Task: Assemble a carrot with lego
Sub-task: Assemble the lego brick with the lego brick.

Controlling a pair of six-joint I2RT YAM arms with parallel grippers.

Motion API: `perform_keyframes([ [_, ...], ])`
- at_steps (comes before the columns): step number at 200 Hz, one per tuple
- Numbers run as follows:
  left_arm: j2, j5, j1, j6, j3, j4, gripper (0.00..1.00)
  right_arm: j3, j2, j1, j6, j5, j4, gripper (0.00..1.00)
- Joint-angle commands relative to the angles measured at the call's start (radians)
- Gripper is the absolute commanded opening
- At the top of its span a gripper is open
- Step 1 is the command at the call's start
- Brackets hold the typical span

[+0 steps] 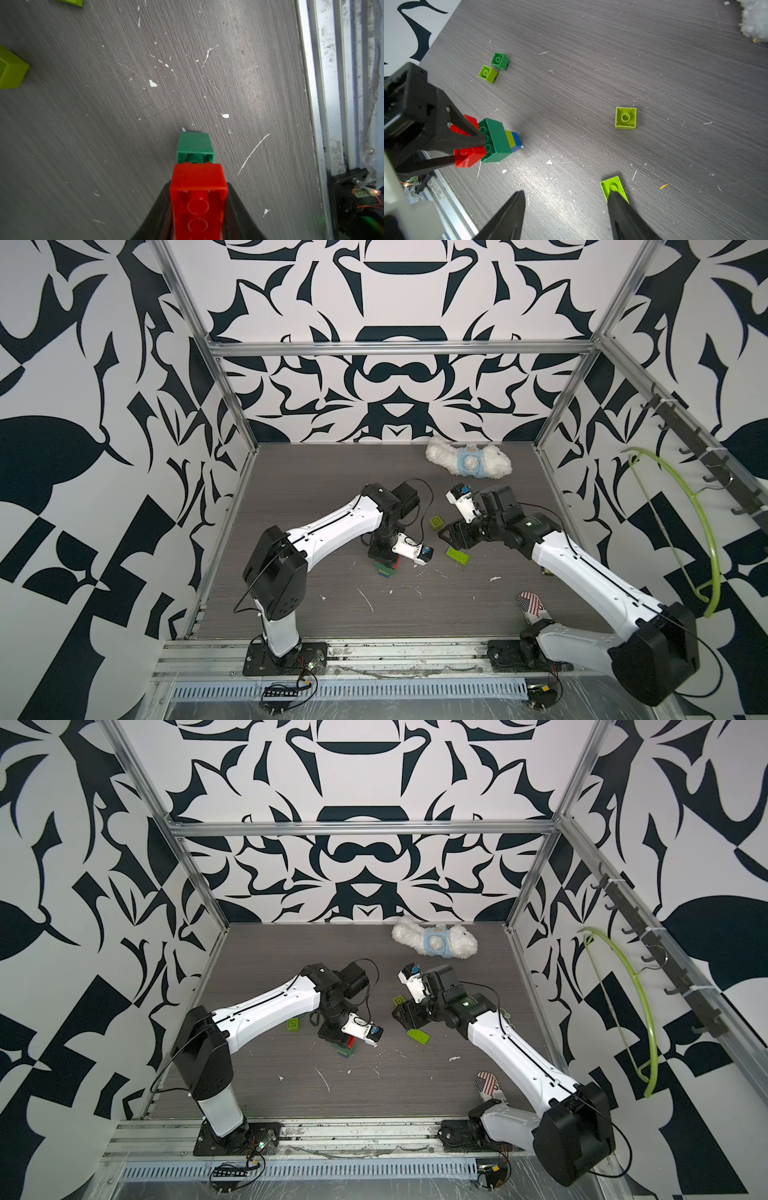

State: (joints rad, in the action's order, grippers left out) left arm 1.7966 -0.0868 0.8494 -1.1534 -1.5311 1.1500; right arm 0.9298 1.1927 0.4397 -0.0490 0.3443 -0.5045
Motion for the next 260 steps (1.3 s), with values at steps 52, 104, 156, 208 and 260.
perform_keyframes([
  [52,0.012,0.000,0.002,-0.043,0.005,0.016,0.02,0.005,-0.003,-0.005,0.011,-0.004,-0.001,0.68],
  [104,0.016,0.003,0.007,-0.045,0.018,0.012,0.02,0.004,-0.002,-0.005,0.013,-0.004,-0.005,0.68],
  [156,0.035,0.027,0.014,-0.041,0.022,0.009,0.02,0.004,0.002,-0.005,0.013,0.000,-0.006,0.68],
  [208,0.031,0.030,0.022,-0.040,0.030,0.010,0.02,0.003,0.004,-0.005,0.015,0.001,-0.006,0.68],
  [260,0.028,0.039,0.028,-0.042,0.043,0.006,0.02,0.003,0.008,-0.005,0.014,0.005,-0.004,0.68],
])
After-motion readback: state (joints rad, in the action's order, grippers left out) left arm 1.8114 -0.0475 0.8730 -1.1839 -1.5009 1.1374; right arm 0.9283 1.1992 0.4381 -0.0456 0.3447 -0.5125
